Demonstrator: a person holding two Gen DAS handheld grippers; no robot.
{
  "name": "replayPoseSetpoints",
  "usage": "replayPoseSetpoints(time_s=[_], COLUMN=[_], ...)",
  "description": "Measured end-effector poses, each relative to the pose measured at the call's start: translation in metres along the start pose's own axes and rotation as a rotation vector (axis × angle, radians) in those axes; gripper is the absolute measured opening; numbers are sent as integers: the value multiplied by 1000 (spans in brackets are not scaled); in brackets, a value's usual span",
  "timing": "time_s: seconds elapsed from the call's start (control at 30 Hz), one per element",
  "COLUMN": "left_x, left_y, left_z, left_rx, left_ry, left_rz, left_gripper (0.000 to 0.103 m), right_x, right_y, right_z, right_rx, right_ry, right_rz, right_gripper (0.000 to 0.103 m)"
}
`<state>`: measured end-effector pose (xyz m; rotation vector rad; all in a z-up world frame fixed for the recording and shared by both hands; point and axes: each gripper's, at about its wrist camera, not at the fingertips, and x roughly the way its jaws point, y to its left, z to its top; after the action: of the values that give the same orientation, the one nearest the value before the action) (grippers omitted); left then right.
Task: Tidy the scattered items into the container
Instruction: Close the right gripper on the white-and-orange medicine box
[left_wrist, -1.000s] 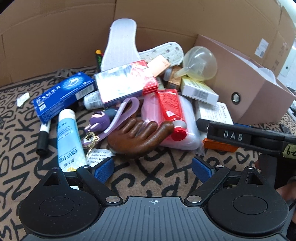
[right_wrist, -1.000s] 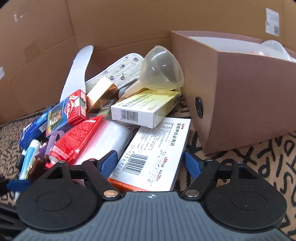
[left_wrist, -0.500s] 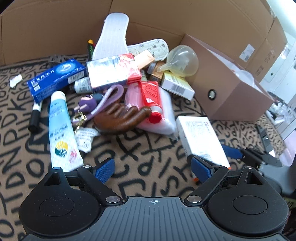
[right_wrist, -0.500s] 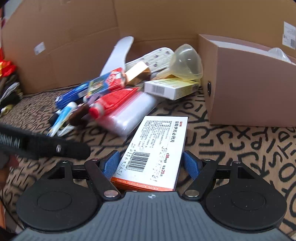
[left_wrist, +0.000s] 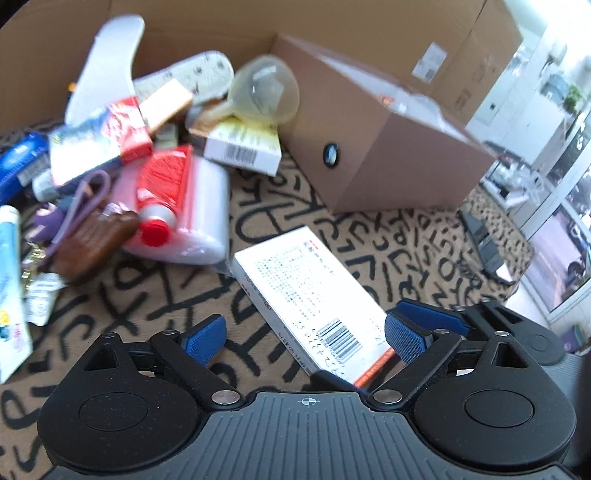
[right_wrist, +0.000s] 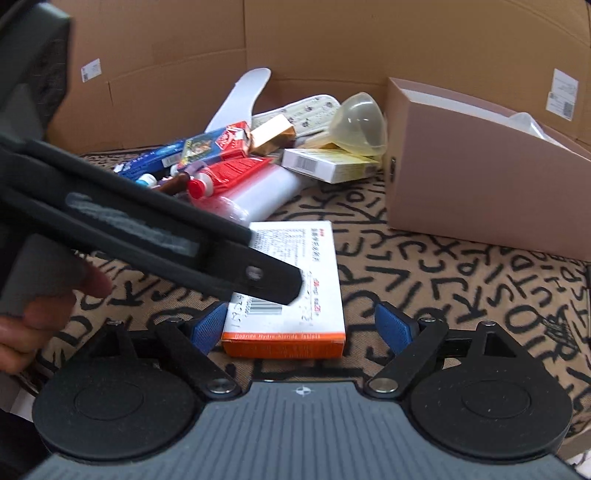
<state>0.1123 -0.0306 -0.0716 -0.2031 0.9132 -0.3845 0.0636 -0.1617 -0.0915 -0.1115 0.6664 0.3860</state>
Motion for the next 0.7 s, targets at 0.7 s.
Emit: replayPoseSetpoints(time_s=[0.7], left_x=[14], left_y=[-15], left_z=[-1], left_rx=[115], left_ry=[-30], left_rz=[0], left_gripper=[102], right_x=[10], right_y=[7], right_z=[-2], right_rx=[-41], right_ry=[-5], right_rz=[3], right_gripper=[73])
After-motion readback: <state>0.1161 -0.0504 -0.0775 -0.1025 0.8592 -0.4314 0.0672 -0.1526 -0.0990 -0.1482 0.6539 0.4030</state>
